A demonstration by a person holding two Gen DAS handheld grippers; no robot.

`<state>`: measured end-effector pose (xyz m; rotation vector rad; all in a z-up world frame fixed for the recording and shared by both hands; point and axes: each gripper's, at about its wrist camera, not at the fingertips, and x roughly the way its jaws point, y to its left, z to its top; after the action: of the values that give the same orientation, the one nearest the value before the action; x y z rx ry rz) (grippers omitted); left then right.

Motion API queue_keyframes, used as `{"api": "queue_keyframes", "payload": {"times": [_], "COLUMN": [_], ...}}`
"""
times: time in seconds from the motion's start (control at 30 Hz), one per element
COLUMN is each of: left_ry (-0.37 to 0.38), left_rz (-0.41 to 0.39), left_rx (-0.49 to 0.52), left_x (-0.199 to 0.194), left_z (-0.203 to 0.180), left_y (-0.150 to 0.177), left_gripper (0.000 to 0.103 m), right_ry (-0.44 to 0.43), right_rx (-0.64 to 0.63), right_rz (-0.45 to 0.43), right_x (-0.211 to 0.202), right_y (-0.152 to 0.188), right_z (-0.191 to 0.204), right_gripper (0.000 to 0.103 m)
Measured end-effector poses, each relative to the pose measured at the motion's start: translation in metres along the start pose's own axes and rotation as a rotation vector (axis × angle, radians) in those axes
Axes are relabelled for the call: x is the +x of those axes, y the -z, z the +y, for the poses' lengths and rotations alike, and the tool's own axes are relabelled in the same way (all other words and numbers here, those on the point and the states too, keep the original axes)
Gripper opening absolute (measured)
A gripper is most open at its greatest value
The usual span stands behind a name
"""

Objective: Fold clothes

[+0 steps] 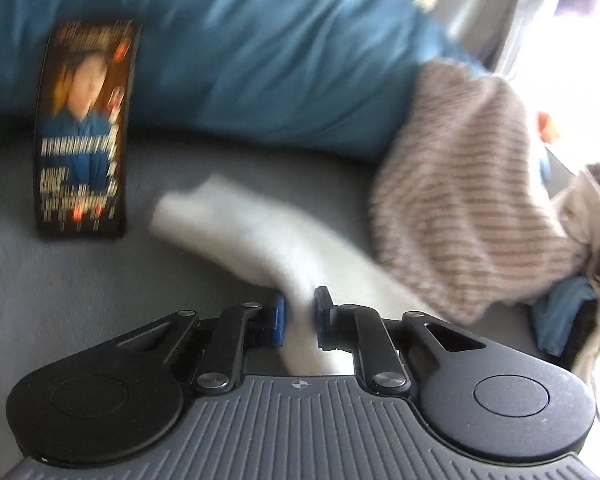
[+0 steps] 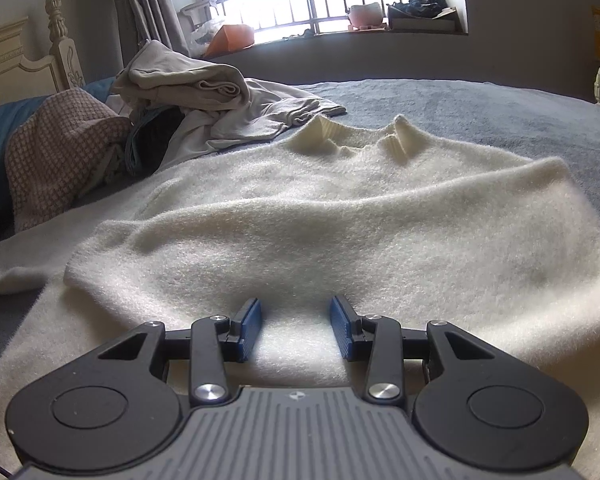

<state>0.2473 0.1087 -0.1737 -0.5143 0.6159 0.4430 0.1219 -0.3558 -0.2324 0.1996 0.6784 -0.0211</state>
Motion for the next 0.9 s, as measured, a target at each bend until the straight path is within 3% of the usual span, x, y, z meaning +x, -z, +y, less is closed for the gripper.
{"api": "queue_keyframes", "payload": {"times": [0.13,0.23,0.3,0.37,0.43,0.5,0.53,0.63,0.73,0.9], "left_ry": [0.095,0.246,0.412,0.613,0.815,0.908,0.920,0.888,0.800,0.683], "left_rz": [-0.096,-0.158,-0.156,-0.090,0.005,0.128,0.179,0.275,0.326,0.279], "left_rx": [0.110,0.224,0.312,0.424,0.553,0.638,0.672,0.715,0.673,0.595], "left_x": [-0.038,-0.075,-0.103,-0.130,-0.155,-0.167,-0.169,-0.164,-0.142,-0.118], "left_z": [-0.034,-0.076,-0.104,-0.129,-0.153,-0.164,-0.165,-0.154,-0.137,-0.123], "left_y": [-0.001,0.006,0.019,0.046,0.077,0.116,0.135,0.176,0.181,0.149], "left_gripper": [0.011,0.011,0.011,0.012,0.020,0.048,0.060,0.060,0.060,0.060], "right_ry": [-0.013,-0.032,-0.056,-0.089,-0.130,-0.155,-0.167,-0.256,-0.325,-0.378], "right_rx": [0.011,0.057,0.102,0.161,0.251,0.369,0.441,0.684,0.825,0.979], "right_rz": [0.007,0.023,0.041,0.061,0.065,0.052,0.043,0.029,0.033,0.068], "right_x": [0.000,0.000,-0.001,-0.003,-0.010,-0.018,-0.023,-0.030,-0.031,-0.026], "right_y": [-0.001,-0.004,-0.009,-0.014,-0.017,-0.017,-0.014,0.003,0.013,0.014], "right_z": [-0.003,-0.008,-0.014,-0.023,-0.038,-0.060,-0.074,-0.116,-0.140,-0.156], "right_gripper": [0.041,0.041,0.042,0.043,0.043,0.043,0.043,0.042,0.043,0.054]}}
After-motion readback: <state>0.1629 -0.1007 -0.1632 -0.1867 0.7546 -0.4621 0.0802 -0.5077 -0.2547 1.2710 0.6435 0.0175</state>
